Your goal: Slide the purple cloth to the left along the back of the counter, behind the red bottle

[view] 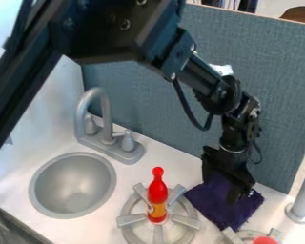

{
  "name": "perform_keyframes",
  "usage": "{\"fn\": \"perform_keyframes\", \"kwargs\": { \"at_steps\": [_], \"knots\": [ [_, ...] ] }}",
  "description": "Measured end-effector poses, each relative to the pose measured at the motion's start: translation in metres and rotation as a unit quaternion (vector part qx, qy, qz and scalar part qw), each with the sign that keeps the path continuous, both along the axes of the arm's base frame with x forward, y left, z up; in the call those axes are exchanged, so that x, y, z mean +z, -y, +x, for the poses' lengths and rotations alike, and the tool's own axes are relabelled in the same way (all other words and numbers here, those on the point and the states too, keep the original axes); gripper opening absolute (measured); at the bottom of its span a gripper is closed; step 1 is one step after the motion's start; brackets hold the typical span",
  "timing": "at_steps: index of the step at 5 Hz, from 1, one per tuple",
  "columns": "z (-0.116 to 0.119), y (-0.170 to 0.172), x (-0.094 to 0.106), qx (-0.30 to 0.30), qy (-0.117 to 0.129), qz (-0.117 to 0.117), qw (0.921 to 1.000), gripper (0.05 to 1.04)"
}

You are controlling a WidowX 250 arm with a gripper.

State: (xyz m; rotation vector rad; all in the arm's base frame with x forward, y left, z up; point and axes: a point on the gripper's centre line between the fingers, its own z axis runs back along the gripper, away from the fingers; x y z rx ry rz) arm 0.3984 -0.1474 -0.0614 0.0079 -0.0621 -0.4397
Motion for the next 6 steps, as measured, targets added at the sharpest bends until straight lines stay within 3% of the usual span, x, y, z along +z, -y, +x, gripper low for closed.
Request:
{"fn": "perform_keyframes", "kwargs": {
  "at_steps": [3, 4, 6],
  "knots": [
    [0.009, 0.003, -0.027, 0.034, -0.012, 0.008, 0.9993, 1.001],
    [0.011, -0.001, -0.032, 0.049, -0.015, 0.023, 0.9984, 1.001],
    [0.023, -0.015, -0.033, 0.073, -0.008, 0.094, 0.9928, 1.001]
  ]
}}
